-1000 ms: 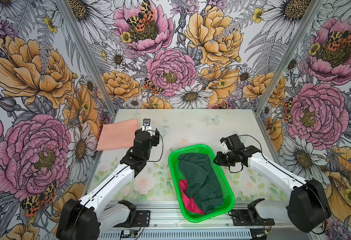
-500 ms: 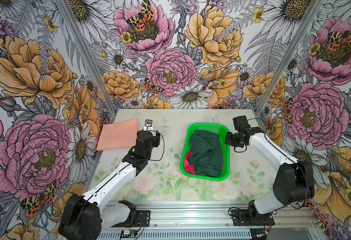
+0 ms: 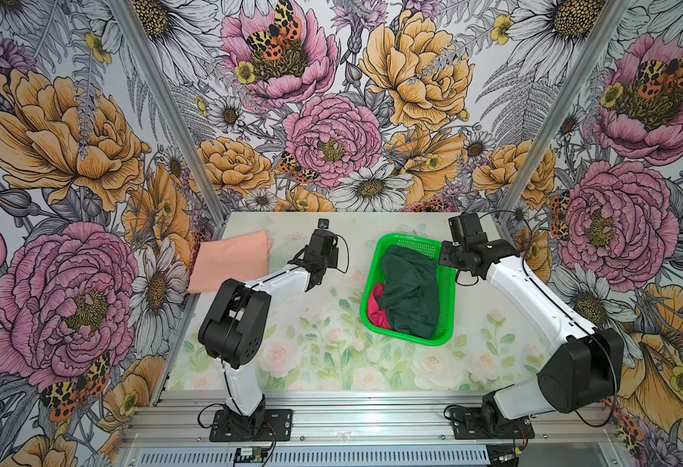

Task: Fold and stack t-shirts
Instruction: Move the bin to the corner of the board.

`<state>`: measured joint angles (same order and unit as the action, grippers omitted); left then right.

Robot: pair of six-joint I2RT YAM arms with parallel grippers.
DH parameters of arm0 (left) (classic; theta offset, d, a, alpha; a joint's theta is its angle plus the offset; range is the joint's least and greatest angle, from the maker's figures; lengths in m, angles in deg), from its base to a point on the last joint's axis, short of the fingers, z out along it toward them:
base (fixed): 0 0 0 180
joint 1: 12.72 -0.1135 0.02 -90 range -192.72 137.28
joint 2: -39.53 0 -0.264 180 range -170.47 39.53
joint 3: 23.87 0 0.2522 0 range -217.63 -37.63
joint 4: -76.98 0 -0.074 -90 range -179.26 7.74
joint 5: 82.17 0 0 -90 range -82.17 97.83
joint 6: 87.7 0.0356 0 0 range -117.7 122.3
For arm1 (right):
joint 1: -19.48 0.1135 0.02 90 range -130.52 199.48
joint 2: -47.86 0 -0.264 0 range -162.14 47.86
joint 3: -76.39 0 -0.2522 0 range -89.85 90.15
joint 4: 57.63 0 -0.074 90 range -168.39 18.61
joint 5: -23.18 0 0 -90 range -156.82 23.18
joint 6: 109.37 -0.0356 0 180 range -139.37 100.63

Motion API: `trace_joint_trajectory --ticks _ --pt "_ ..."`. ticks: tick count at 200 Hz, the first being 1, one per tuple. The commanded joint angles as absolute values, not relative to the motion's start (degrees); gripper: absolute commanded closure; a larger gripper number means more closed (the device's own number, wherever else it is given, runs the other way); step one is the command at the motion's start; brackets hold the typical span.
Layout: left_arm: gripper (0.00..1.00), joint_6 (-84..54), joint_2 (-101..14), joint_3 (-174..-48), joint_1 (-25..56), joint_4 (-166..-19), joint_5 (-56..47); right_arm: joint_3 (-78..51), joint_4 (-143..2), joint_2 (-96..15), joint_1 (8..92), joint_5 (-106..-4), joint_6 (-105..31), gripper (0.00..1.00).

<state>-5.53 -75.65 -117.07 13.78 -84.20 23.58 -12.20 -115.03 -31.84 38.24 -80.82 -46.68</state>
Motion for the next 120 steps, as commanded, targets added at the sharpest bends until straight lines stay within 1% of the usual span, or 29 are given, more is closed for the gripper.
trace_joint_trajectory --ticks 1,21,34,47,55,74,90,108,120 --pt "1.00 -9.0 -87.6 -131.0 16.0 -71.6 15.1 -10.0 -111.3 -24.5 41.0 -80.3 -45.7 0.47" --pt "1.00 -10.0 -93.8 -139.0 18.7 -68.6 12.1 -9.5 -111.2 -18.6 41.8 -79.2 -45.1 0.41" --pt "1.00 -10.7 -95.9 -143.1 20.9 -65.9 9.8 -9.5 -111.1 -15.4 41.9 -79.7 -45.1 0.39" --pt "1.00 -11.6 -97.8 -147.4 22.9 -60.7 5.9 -9.6 -111.2 -13.2 41.9 -79.7 -45.2 0.35" --pt "1.00 -12.7 -98.9 -150.1 24.2 -56.8 2.1 -9.6 -111.2 -12.5 42.0 -79.9 -45.5 0.34" --pt "1.00 -15.8 -100.1 -153.7 28.1 -52.2 -9.4 -9.8 -111.1 -12.4 42.0 -79.7 -46.5 0.33" --pt "1.00 -17.0 -101.7 -157.9 32.6 -52.2 -13.3 -10.0 -111.1 -13.5 42.1 -78.7 -48.0 0.33" --pt "1.00 -19.8 -108.0 -168.6 36.2 -52.1 -19.6 -10.3 -111.1 -14.5 42.2 -77.1 -49.6 0.32" --pt "1.00 -24.0 -113.8 -177.1 37.6 -52.0 -25.2 -10.6 -111.2 -14.5 42.4 -75.9 -50.3 0.29"
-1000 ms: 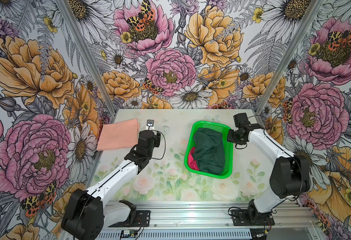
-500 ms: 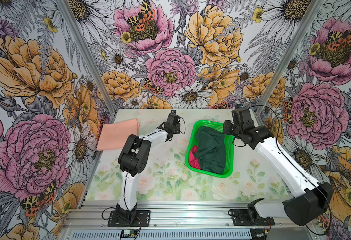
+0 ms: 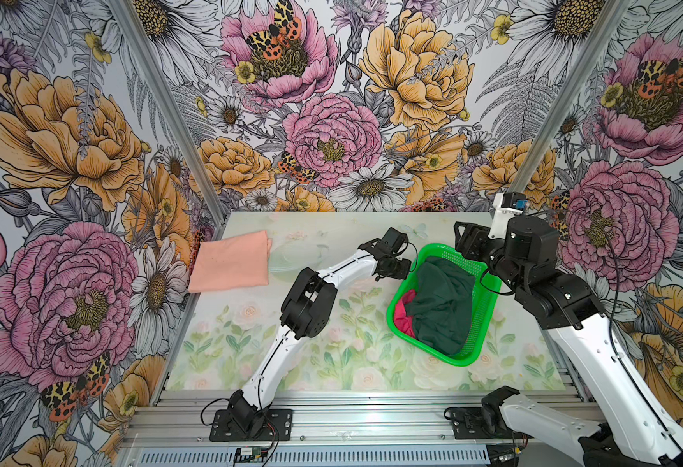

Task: Fold and stack t-shirts
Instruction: Move the bin to the corner of the board.

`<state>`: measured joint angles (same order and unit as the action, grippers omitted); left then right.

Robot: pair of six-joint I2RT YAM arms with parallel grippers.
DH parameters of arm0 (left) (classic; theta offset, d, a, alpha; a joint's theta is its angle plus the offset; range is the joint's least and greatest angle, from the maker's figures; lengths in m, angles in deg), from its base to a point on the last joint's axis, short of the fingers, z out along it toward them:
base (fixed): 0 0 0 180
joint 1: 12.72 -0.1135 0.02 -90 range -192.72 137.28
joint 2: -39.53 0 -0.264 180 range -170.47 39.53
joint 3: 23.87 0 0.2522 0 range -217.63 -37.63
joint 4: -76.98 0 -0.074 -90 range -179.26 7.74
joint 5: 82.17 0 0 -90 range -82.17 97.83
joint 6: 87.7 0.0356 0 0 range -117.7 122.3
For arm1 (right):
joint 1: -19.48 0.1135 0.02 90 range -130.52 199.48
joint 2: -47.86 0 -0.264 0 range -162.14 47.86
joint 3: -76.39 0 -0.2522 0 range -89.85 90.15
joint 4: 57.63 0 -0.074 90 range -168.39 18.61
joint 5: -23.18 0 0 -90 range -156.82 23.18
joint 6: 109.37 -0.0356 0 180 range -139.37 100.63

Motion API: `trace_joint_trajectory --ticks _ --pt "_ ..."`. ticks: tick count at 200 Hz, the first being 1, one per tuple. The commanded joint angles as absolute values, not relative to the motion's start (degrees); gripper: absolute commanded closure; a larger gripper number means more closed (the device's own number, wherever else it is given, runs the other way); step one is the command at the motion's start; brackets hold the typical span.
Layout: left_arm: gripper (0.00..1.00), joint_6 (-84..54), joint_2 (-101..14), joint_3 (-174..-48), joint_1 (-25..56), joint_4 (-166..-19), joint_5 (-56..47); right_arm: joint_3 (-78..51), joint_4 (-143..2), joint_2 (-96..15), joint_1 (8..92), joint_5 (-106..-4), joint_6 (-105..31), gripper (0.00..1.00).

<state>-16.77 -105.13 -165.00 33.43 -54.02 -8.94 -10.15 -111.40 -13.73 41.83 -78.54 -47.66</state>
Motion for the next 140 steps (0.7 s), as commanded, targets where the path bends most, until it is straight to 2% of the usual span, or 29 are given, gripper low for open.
trace_joint_trajectory --ticks 1,32,47,63,91,120,140 --pt "1.00 -24.3 -114.2 -177.8 37.7 -52.0 -25.6 -10.6 -111.1 -14.5 42.4 -75.8 -50.4 0.29" --pt "1.00 -31.3 -125.5 -196.8 40.4 -51.9 -29.2 -12.5 -111.1 -11.8 42.9 -76.0 -51.5 0.22" --pt "1.00 -31.1 -125.4 -198.6 41.0 -51.7 -29.4 -13.3 -111.2 -10.7 43.1 -76.3 -51.7 0.21" --pt "1.00 -26.2 -118.9 -190.4 40.5 -49.8 -27.5 -13.7 -111.1 -10.1 43.2 -75.9 -51.6 0.18" --pt "1.00 -14.4 -101.1 -166.5 38.7 -46.2 -17.7 -13.7 -111.1 -10.4 43.5 -75.3 -51.8 0.14" --pt "1.00 -8.6 -90.3 -152.1 36.8 -39.5 -19.2 -13.1 -111.1 -12.2 43.9 -75.3 -52.1 0.11" --pt "1.00 -8.0 -87.3 -146.5 37.2 -39.3 -20.6 -12.5 -111.0 -13.8 44.3 -75.2 -52.6 0.08"
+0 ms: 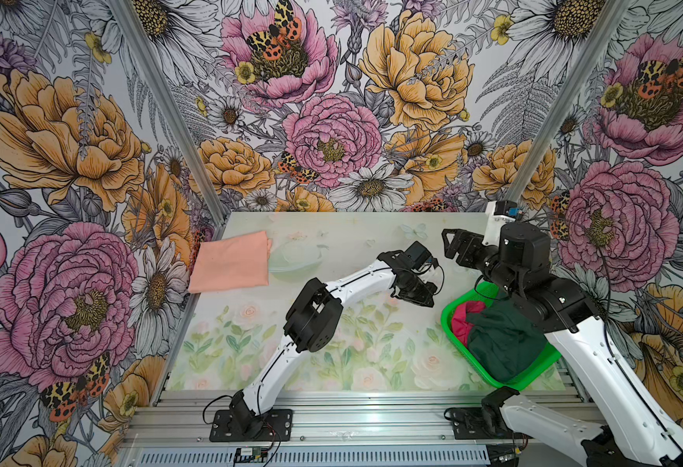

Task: Fold and stack t-shirts
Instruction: Move the bin to the corner of the board.

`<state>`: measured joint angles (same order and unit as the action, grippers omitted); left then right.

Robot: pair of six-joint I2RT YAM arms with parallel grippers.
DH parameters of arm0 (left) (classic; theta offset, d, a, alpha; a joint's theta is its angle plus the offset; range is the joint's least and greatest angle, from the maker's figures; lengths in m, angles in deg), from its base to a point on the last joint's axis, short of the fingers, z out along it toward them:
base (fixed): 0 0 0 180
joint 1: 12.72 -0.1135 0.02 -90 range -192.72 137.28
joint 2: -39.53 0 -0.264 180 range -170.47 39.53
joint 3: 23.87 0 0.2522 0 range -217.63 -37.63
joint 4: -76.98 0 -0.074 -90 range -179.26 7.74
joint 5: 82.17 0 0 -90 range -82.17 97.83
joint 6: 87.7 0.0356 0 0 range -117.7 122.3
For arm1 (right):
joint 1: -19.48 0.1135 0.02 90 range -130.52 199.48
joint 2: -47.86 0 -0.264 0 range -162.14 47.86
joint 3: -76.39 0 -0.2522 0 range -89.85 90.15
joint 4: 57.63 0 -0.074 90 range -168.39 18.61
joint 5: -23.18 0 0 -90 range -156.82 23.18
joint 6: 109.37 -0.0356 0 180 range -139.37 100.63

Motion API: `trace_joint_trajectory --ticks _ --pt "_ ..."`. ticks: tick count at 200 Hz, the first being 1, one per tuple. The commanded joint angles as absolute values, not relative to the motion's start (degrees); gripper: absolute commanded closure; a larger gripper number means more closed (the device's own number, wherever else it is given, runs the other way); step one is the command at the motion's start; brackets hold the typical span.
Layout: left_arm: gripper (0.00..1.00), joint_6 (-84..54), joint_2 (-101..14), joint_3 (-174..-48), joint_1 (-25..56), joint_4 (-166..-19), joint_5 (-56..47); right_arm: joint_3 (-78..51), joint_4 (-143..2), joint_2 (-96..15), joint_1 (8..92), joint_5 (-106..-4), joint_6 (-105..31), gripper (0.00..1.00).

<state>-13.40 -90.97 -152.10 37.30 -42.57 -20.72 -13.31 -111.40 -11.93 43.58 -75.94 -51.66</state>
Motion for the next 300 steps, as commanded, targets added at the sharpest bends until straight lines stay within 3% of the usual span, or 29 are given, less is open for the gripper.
trace_joint_trajectory --ticks 1,31,76,101,133,176,223,267,288,296,300 --pt "1.00 -7.9 -87.4 -146.4 37.2 -39.3 -20.6 -12.4 -110.9 -13.9 44.4 -75.2 -52.6 0.08" --pt "1.00 -8.5 -93.2 -150.4 38.1 -39.3 -21.7 -11.5 -110.8 -15.5 45.6 -74.7 -52.9 0.02" --pt "1.00 -13.3 -107.5 -169.1 40.7 -38.5 -30.1 -13.0 -110.8 -12.7 46.8 -76.3 -53.1 0.01" --pt "1.00 -13.7 -109.9 -176.5 44.4 -38.1 -33.9 -15.7 -111.2 -9.7 46.8 -84.4 -52.3 0.01" --pt "1.00 -18.3 -113.2 -188.0 48.0 -38.1 -42.2 -15.4 -121.9 -13.5 45.3 -105.6 -53.4 0.01" --pt "1.00 -19.3 -116.7 -200.5 51.6 -38.2 -48.5 -16.1 -124.3 -23.0 42.0 -103.3 -55.4 0.01" --pt "1.00 -21.1 -119.2 -199.1 51.3 -39.0 -48.8 -16.9 -124.4 -26.4 41.8 -98.6 -55.8 0.01" --pt "1.00 -17.2 -113.0 -183.2 48.4 -38.9 -43.0 -19.1 -124.6 -22.5 41.8 -96.8 -55.9 0.01" --pt "0.70 -17.6 -113.6 -185.9 48.1 -38.8 -42.2 -18.8 -124.6 -22.2 41.8 -96.1 -56.5 0.01" --pt "0.46 -17.1 -113.3 -186.5 48.1 -38.9 -42.8 -19.0 -124.6 -22.0 41.8 -96.1 -56.2 0.01" --pt "0.23 -16.3 -112.8 -186.2 48.1 -38.8 -43.1 -19.3 -124.6 -21.9 41.8 -96.2 -56.0 0.01"
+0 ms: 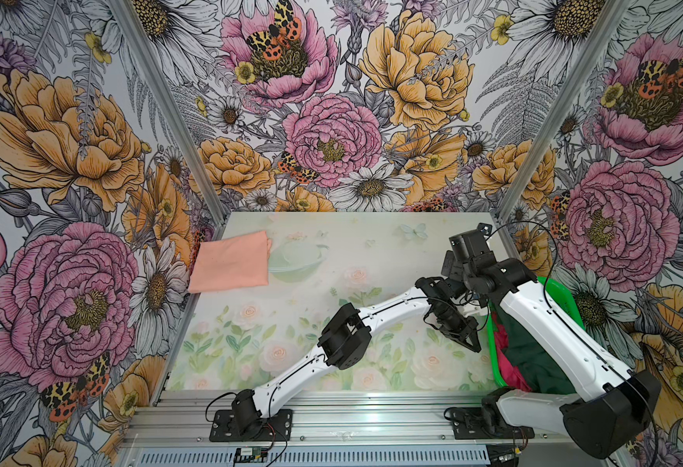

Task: Fold and stack t-shirts
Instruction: Move the bin to the corner of the board, then pick up the T-shirt from the bin.

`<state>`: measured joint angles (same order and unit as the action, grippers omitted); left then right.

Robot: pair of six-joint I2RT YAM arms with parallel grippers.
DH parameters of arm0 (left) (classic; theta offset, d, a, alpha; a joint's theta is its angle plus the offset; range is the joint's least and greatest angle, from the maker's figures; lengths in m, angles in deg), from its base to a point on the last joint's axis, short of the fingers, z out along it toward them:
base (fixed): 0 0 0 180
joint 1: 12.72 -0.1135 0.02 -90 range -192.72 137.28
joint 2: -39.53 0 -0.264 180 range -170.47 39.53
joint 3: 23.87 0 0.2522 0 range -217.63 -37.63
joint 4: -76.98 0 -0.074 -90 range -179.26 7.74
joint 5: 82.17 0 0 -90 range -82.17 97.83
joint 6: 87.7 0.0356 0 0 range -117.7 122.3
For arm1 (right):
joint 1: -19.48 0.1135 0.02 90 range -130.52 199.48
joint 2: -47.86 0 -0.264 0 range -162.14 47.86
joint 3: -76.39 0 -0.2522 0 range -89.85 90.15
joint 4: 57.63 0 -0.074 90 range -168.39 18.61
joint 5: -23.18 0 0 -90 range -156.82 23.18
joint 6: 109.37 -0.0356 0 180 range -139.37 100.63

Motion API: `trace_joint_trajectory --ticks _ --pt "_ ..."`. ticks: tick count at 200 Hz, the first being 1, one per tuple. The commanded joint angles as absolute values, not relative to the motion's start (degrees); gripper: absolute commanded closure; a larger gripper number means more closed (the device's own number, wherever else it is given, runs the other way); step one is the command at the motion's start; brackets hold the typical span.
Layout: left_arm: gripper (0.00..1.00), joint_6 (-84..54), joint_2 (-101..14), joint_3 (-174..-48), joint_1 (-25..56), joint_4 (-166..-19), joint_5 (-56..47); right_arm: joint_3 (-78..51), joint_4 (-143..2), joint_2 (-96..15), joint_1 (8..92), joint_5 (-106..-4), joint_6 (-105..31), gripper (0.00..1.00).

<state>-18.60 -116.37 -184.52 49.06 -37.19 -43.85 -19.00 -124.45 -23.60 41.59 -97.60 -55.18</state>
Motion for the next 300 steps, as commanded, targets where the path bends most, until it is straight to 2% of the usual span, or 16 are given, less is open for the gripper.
trace_joint_trajectory --ticks 1,3,5,29,72,97,117,146,227,262,269,278,283,287,289,300 --pt "0.12 -16.1 -112.6 -186.1 48.1 -38.8 -43.1 -19.4 -124.6 -21.8 41.8 -96.3 -55.9 0.01" --pt "0.04 -15.5 -112.4 -185.7 48.1 -38.7 -43.1 -19.6 -124.7 -21.8 41.8 -96.4 -55.8 0.01" --pt "0.02 -15.0 -111.9 -185.2 48.1 -38.7 -43.0 -19.8 -124.8 -21.7 41.7 -96.6 -55.8 0.01" --pt "0.01 -5.8 -102.3 -172.0 46.5 -38.5 -35.6 -22.6 -128.9 -20.1 39.5 -101.0 -56.7 0.01" --pt "0.01 6.9 -83.1 -148.9 42.5 -39.4 6.8 -28.9 -130.8 -10.5 31.3 -101.1 -57.1 0.01" --pt "0.01 8.4 -75.6 -140.0 38.7 -43.3 21.5 -35.8 -130.7 -6.0 21.1 -98.5 -57.3 0.01" --pt "0.01 7.1 -70.7 -134.4 34.3 -46.8 23.5 -41.0 -130.2 -4.5 15.1 -92.3 -57.8 0.01" --pt "0.01 7.4 -67.4 -130.6 29.8 -48.4 22.0 -41.5 -130.3 -6.3 14.4 -89.6 -57.8 0.01" --pt "0.01 9.2 -68.3 -130.0 28.4 -48.6 22.7 -51.3 -119.5 -17.3 -0.8 -90.1 -62.3 0.01" --pt "0.01 8.7 -68.8 -130.2 28.3 -48.5 22.0 -50.4 -118.9 -16.8 -2.5 -92.2 -60.6 0.01" --pt "0.02 8.5 -68.9 -130.3 28.2 -48.6 21.5 -50.4 -118.4 -16.8 -3.0 -91.7 -59.5 0.07" --pt "0.02 8.3 -69.0 -130.5 28.3 -48.5 21.2 -50.5 -117.0 -16.3 -3.2 -90.0 -57.3 0.25" --pt "0.02 8.1 -69.1 -130.5 28.2 -48.5 21.1 -50.6 -116.4 -15.9 -3.2 -89.5 -56.5 0.50" --pt "0.02 8.1 -69.1 -130.7 28.1 -48.5 21.1 -50.7 -115.8 -15.5 -3.2 -89.3 -56.1 0.77" --pt "0.02 8.0 -69.2 -130.7 28.1 -48.5 21.1 -50.7 -115.8 -15.2 -3.2 -89.3 -56.2 0.98" --pt "0.02 7.8 -69.2 -130.7 28.2 -48.5 21.1 -50.9 -115.2 -13.0 -3.1 -89.1 -56.5 1.00"
